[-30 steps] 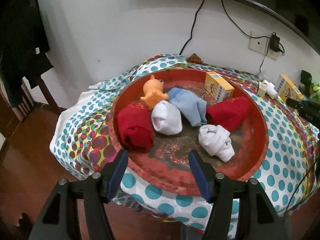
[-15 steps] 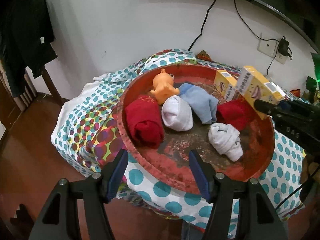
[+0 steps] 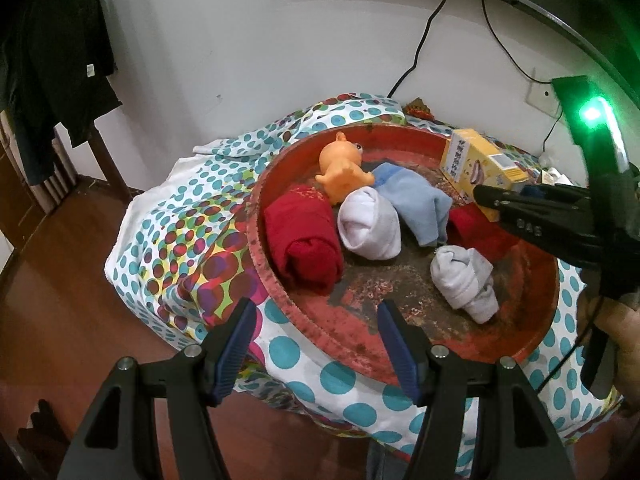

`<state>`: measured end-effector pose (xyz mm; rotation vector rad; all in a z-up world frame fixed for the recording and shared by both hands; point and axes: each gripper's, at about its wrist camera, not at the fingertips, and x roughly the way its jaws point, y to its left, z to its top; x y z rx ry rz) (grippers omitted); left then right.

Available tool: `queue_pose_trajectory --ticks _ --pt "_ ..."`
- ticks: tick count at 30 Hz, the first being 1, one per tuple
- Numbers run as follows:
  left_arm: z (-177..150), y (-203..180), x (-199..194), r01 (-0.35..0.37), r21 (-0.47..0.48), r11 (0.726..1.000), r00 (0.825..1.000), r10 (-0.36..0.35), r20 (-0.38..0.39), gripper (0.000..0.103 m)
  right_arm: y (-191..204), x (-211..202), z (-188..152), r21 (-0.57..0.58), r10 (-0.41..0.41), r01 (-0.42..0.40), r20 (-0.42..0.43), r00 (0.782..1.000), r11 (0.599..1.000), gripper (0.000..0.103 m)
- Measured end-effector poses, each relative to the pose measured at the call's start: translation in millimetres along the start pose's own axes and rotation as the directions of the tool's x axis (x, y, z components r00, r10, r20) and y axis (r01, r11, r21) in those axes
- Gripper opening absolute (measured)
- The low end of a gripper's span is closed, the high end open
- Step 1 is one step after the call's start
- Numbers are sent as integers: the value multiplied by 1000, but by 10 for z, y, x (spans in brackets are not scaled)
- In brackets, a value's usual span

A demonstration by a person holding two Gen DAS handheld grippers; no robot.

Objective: Organize objects
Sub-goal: 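Lower the yellow box into the red tray and open the right gripper, then reach and grasp the folded white cloth with the right gripper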

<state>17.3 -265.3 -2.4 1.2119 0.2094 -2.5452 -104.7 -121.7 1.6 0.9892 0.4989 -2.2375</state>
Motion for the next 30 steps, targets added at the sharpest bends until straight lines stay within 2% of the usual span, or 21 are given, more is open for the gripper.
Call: queue_pose_trajectory --ticks 7,12,14,17,23,30 --pt "-5 -27 17 6 10 1000 1000 -6 -5 64 44 122 -32 -15 -8 8 -24 1000 1000 29" --pt "-22 -58 47 4 18 1000 1000 -4 -9 64 22 -17 -66 -6 12 -12 16 1000 1000 59" --pt "-28 -77 56 7 20 1000 1000 -6 -12 64 2 -117 -95 -13 16 -15 36 999 1000 65" --pt "-39 -113 57 6 34 999 1000 -6 -11 64 -78 -229 -148 5 35 -35 55 998 999 65" --pt "-69 -204 70 2 66 998 1000 -1 -16 64 -436 -459 -334 59 30 -36 91 995 998 72" --pt "-90 -311 39 -2 96 995 1000 3 -5 64 -1250 -488 -557 170 -104 92 64 992 981 75"
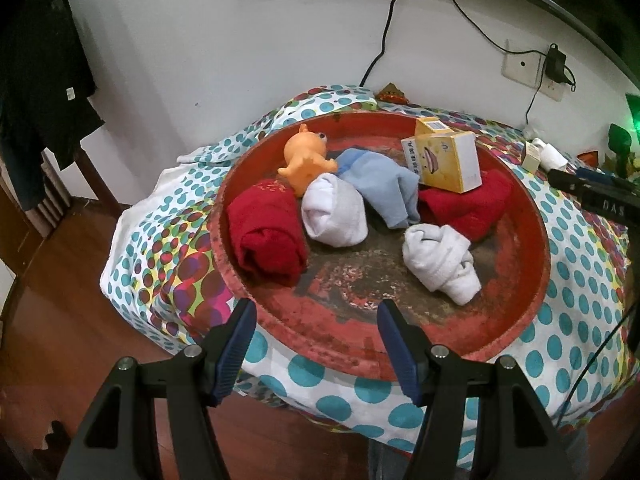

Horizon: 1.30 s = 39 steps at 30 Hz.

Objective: Organize objects
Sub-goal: 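Reach and grasp the folded white cloth with the right gripper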

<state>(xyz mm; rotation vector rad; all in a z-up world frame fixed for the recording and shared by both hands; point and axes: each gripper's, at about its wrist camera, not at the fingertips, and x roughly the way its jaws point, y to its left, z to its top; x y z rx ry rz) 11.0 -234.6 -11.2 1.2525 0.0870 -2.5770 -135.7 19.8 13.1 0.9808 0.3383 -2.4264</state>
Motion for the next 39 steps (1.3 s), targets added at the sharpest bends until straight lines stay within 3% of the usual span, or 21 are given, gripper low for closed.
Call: queue_pose_trajectory --ticks 8,12,17,20,27,31,33,35,39 --pt "-11 -175 -36 -4 59 998 1000 3 11 64 -986 271 -38 103 -141 145 -53 989 984 75" --pt "-19 -292 -90 13 93 996 1000 -15 21 64 -1367 487 -1 151 -136 146 -74 988 978 76" --pt "-40 -518 -96 12 158 987 1000 -15 14 64 -1484 790 80 134 -126 140 -105 986 981 79" --pt "-3 -646 -120 47 178 983 999 -49 7 64 -1494 967 157 106 -128 141 -119 985 984 81" --pt "250 -1044 -155 81 246 966 996 -86 10 64 -1516 1257 298 49 -159 167 -138 978 985 82" --pt "391 -1326 -117 82 284 955 996 -91 19 64 -1590 1346 337 79 -127 139 -141 982 987 81" --pt "461 -1505 -79 95 315 944 994 -107 21 64 -1618 1348 351 92 -114 126 -132 985 988 74" --pt "526 -1709 -14 89 352 932 994 -105 27 64 -1625 1343 353 98 -82 94 -122 989 991 55" --pt "630 -2028 91 145 364 920 986 -164 21 64 -1577 1279 313 78 -57 66 -110 992 995 43"
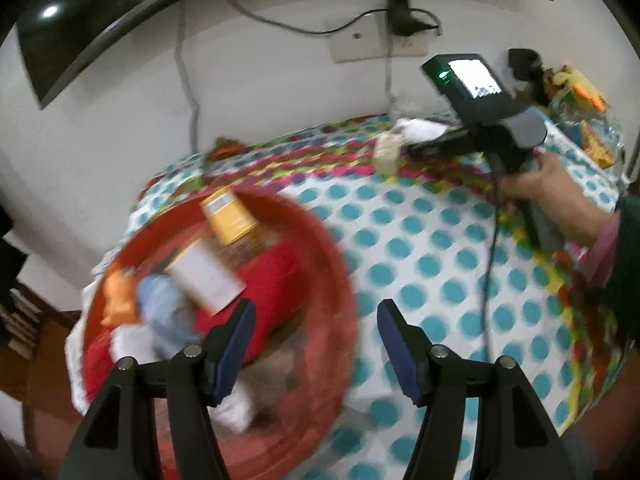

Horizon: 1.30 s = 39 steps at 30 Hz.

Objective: Organize objects
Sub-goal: 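Reach and grasp the folded white cloth with the right gripper, then grasp the small cream box with the left gripper while the right gripper holds the white cloth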

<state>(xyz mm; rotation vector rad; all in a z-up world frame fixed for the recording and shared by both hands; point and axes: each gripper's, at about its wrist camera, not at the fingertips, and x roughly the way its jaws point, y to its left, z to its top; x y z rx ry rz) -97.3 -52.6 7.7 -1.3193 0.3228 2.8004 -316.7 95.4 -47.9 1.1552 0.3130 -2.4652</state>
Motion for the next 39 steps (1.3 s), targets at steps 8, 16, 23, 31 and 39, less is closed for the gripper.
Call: queue_pose_trajectory --ticks 8,16,23,31,39 --pt "345 -272 387 83 -35 996 996 -84 -6 64 -165 -450 -422 -3 4 -4 24 1000 1000 41" --pt "526 -363 761 107 -86 991 992 -113 -58 64 -415 -783 -918 53 18 -19 29 999 998 41" --pt "801 -545 1007 120 -7 993 990 -120 -78 64 -531 -856 -956 100 33 -37 45 998 994 41" --pt "1175 -666 1323 99 118 988 993 -90 -82 65 -514 -784 -962 95 32 -32 6 999 995 42" --pt "1399 -567 1710 100 56 993 982 -90 -166 65 -491 -770 -961 90 34 -34 1 999 995 45"
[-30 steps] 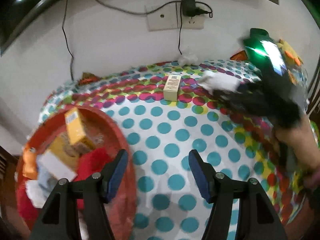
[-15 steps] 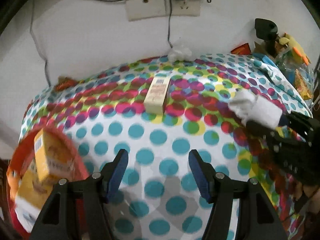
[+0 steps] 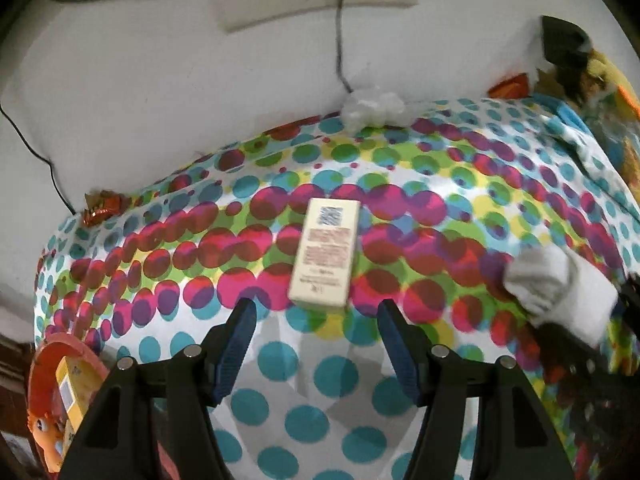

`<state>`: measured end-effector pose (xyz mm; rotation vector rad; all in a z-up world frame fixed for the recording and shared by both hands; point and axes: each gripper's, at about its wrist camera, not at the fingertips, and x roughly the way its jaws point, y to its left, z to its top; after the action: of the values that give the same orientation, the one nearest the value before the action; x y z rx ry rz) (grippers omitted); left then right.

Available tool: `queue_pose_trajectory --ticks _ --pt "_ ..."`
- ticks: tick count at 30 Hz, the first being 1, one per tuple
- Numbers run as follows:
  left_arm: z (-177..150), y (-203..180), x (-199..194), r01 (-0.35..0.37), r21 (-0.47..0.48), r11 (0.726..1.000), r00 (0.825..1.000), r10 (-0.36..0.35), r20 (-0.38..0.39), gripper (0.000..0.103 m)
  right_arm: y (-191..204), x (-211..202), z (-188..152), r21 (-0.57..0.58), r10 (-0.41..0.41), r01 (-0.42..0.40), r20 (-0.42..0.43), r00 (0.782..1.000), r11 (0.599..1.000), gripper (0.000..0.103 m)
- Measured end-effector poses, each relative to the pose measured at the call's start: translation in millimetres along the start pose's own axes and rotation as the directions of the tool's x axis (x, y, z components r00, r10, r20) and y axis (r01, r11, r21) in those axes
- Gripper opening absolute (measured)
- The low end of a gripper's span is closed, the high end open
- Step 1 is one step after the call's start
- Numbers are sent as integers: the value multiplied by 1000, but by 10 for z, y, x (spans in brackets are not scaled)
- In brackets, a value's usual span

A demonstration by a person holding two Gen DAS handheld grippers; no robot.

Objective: Organize objects
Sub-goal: 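Grasp the small cream box with the left gripper while the right gripper holds the white cloth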

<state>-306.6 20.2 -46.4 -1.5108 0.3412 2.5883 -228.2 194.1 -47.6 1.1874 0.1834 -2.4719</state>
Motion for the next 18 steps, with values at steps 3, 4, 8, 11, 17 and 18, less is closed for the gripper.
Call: queue_pose_trajectory --ticks 3,4,8,11,17,18 --pt "63 80 99 27 -47 999 999 -28 -17 65 0 3 4 0 0 0 0 1000 1000 45" --pt "82 103 130 34 -64 997 999 -36 -21 65 2 4 4 0 0 0 -1 1000 1000 45" --pt "130 133 205 48 -100 994 999 -51 -20 65 3 3 2 1 0 0 -1 1000 1000 45" --pt "147 96 201 77 -104 992 997 -77 10 65 2 4 1 0 -1 1 -1 1000 1000 45" --pt "134 15 230 99 -87 991 994 -95 49 64 2 0 3 1 0 0 -1 1000 1000 45" --pt "132 17 237 106 -94 990 993 -101 53 64 3 -1 5 1 0 0 -1 1000 1000 45"
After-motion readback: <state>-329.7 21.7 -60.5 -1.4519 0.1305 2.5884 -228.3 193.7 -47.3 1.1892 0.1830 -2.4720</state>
